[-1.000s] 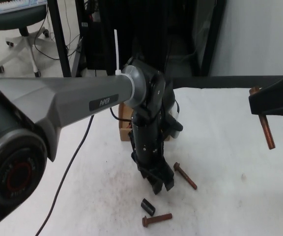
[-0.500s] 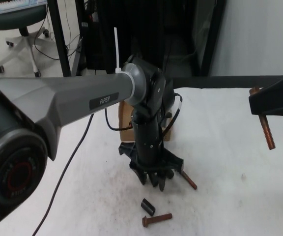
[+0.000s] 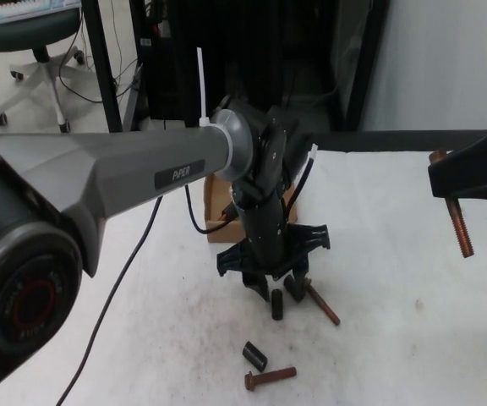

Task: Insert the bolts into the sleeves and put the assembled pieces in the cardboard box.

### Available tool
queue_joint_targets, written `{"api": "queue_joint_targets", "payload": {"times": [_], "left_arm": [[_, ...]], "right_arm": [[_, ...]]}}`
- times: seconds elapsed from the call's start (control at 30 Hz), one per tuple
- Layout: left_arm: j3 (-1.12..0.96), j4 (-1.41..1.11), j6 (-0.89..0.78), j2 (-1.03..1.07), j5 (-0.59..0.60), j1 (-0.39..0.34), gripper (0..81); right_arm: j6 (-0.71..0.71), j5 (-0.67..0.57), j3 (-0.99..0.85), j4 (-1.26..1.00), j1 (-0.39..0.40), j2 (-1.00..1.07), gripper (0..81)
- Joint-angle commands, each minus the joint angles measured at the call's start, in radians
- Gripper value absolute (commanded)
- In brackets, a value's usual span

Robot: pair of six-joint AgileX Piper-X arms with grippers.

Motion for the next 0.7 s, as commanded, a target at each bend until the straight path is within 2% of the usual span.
{"api": "queue_joint_targets", "payload": {"times": [0.0,0.33,0.57,0.67], "left_arm": [[-0.008,-0.005,-0.015,-0.011,0.000,-0.002,52.1],[-0.008,0.084,0.056,-0.011,-0.039,-0.002,52.0],[0.009,0.069,0.056,-0.011,-0.045,-0.002,45.4],[0.031,0.038,0.056,-0.011,-0.045,-0.002,45.3]], "right_arm": [[-0.008,-0.012,-0.004,-0.002,-0.004,-0.012,0.8],[-0.008,-0.012,-0.004,-0.002,-0.004,-0.012,0.8],[-0.008,-0.012,-0.004,-0.002,-0.004,-0.012,0.8],[-0.008,-0.012,-0.004,-0.002,-0.004,-0.012,0.8]]}}
